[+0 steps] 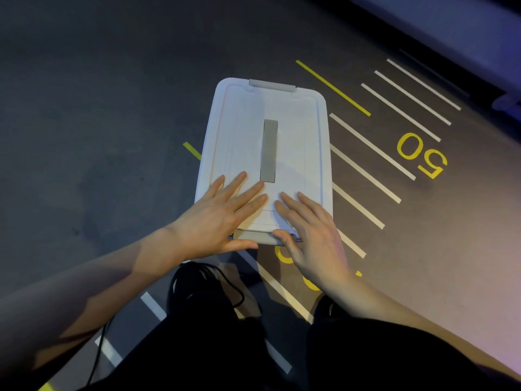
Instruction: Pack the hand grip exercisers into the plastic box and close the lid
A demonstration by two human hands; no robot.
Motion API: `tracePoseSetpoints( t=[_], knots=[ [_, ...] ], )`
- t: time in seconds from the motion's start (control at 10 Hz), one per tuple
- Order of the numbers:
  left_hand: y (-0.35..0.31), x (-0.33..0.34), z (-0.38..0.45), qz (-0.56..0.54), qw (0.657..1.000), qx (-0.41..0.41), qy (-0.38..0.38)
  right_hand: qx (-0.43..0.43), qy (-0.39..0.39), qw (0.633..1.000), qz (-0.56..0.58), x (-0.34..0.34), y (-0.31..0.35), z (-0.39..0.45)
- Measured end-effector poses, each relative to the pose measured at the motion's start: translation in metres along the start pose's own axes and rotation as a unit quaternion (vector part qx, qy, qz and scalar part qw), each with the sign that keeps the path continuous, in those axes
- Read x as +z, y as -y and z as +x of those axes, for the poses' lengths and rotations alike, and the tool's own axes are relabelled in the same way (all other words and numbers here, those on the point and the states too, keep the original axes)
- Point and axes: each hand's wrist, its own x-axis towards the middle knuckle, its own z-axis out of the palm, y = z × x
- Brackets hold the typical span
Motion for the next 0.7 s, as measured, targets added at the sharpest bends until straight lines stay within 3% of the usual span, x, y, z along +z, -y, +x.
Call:
tracePoseSetpoints(
  t=[0.2,0.5,0.7],
  knots=[
    [-0.001,0.002,0.001,-0.001,1.0,-0.009,-0.017,0.003,-0.009,1.0,0.003,-0.003,0.0,0.009],
    [-0.004,0.001,-0.002,-0.006,1.0,-0.026,-0.016,-0.006,0.006,0.997,-0.081,-0.006,0.006,0.01],
    [0.0,-0.019,0.02,0.015,0.995,-0.1,-0.013,-0.009,0.028,0.985,-0.168,-0.016,0.005,0.033]
  ],
)
